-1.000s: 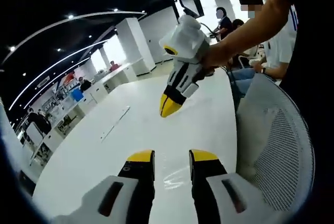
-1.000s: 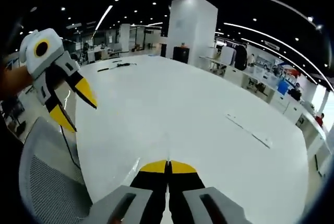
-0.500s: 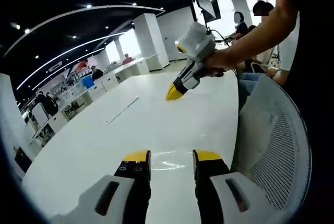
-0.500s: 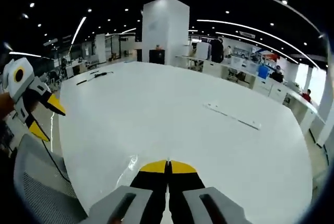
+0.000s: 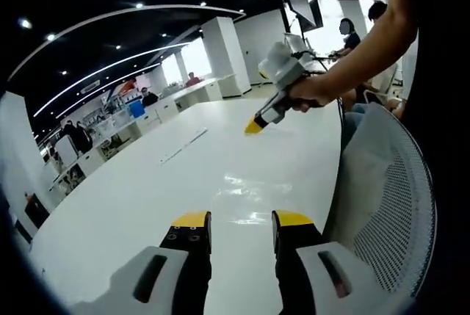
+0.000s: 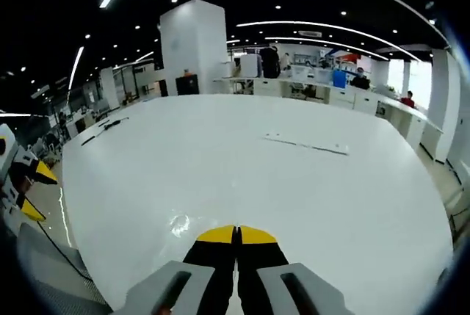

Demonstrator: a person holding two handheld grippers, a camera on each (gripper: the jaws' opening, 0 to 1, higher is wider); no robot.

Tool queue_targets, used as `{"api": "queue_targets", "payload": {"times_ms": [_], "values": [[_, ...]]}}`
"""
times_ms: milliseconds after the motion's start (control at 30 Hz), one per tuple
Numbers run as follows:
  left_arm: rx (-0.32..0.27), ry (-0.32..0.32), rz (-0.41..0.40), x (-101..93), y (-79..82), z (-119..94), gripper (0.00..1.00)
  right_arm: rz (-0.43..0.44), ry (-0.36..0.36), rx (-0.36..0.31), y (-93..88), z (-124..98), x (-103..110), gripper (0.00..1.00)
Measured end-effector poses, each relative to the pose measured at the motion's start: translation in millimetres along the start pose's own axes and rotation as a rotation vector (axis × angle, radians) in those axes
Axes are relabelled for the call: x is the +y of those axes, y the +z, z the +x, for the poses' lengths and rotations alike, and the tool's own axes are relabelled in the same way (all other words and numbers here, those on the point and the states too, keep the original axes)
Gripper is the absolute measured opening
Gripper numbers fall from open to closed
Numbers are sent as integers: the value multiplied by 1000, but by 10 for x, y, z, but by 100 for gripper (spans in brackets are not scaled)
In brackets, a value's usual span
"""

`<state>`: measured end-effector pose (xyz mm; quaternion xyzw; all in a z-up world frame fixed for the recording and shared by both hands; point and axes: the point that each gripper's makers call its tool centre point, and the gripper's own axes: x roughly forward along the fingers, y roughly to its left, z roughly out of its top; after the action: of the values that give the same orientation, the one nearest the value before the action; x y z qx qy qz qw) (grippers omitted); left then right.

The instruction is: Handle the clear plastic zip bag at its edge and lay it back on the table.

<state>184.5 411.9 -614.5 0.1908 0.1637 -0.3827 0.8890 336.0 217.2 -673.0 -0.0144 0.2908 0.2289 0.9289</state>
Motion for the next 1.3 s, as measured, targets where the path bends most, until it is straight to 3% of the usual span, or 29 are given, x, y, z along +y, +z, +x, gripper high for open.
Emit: {"api": "queue_targets", "payload": {"times_ms": [133,367,700,967,1300], "values": [[5,15,-24,40,-121,-53,31,69,-45,-7,-68,40,-106,0],[5,25,-26,142,-292,-83,31,104,-112,7,-192,56,-214,0],[6,25,-33,120,-261,-81,30,128,-148,63,-398,144,-271,0],[21,31,-38,135,-280,-88,30,73,-147,126,-587,155,-339,2],[30,26,-38,130,-282,-100,29,-45,-139,177,-808,-6,-481,7]]}}
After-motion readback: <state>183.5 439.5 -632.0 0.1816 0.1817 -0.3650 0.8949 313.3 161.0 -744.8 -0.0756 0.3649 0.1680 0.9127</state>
